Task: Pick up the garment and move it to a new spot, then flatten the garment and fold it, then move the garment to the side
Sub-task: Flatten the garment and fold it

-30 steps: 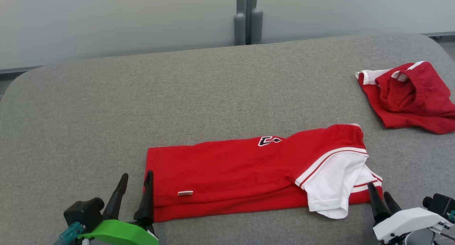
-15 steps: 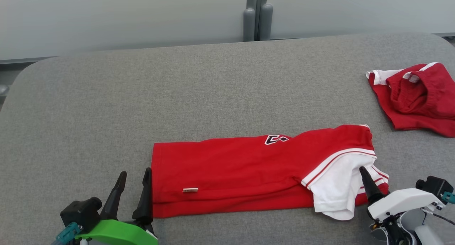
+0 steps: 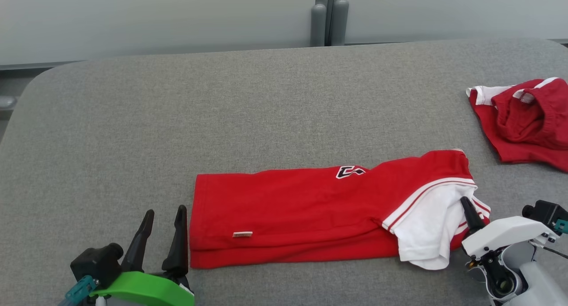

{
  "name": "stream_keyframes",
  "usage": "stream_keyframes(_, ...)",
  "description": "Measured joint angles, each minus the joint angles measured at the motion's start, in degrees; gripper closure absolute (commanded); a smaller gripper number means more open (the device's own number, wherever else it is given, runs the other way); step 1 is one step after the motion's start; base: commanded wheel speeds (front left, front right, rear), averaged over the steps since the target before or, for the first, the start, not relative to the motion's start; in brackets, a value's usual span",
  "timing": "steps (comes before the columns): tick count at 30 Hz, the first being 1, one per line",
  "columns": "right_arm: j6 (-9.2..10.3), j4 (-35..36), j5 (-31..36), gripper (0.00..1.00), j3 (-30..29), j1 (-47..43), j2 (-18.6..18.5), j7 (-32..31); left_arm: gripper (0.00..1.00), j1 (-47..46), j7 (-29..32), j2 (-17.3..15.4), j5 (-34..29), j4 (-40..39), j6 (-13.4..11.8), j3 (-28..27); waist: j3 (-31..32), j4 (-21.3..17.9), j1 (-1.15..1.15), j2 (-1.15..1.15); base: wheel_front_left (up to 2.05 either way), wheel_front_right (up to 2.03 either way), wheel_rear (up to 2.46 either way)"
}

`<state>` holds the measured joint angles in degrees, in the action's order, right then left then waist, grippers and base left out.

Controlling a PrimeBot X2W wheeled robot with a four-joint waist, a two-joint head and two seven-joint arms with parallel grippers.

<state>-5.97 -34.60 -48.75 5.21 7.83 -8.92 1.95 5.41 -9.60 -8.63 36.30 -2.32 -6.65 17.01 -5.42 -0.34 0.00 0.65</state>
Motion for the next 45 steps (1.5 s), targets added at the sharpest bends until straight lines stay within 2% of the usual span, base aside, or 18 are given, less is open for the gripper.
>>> stream_keyframes(6,-0.09,0.75,0.04,1.00,-0.91,1.43,-1.25,2.38,0.00,0.65,0.03,0.22,-0.27,-0.32,-0.01,-0.58,-0.02,-0.03,0.00,0.00,0.00,0.00,0.00)
stream_keyframes(16,-0.55,3.96,0.43,1.00,-4.15,2.46,-6.10,6.16,0.00,0.82,-0.01,0.58,-0.59,-1.62,-0.18,-1.43,0.48,-2.30,0.00,0.00,0.00,0.00,0.00)
stream_keyframes(21,-0.57,6.80,0.36,1.00,-3.82,2.87,-6.10,6.66,0.00,1.06,0.35,0.75,-0.78,-1.79,-0.19,-1.21,0.80,-3.21,0.00,0.00,0.00,0.00,0.00)
stream_keyframes(29,-0.85,12.89,0.34,1.00,3.61,3.74,-2.26,5.73,0.00,1.08,1.29,1.13,-1.36,-1.87,-0.19,0.21,1.18,-2.82,0.00,0.00,0.00,0.00,0.00)
stream_keyframes(36,-1.08,18.36,0.43,1.00,13.46,3.59,0.45,2.78,0.00,1.08,1.52,1.65,-1.77,-1.89,-0.19,0.57,1.94,-0.65,0.00,0.00,0.00,0.00,0.00)
stream_keyframes(45,-1.08,17.29,3.91,1.00,20.56,3.41,1.97,0.30,0.00,1.09,2.00,1.94,-1.77,-2.19,-0.27,1.31,2.96,2.85,0.00,0.00,0.00,0.00,0.00)
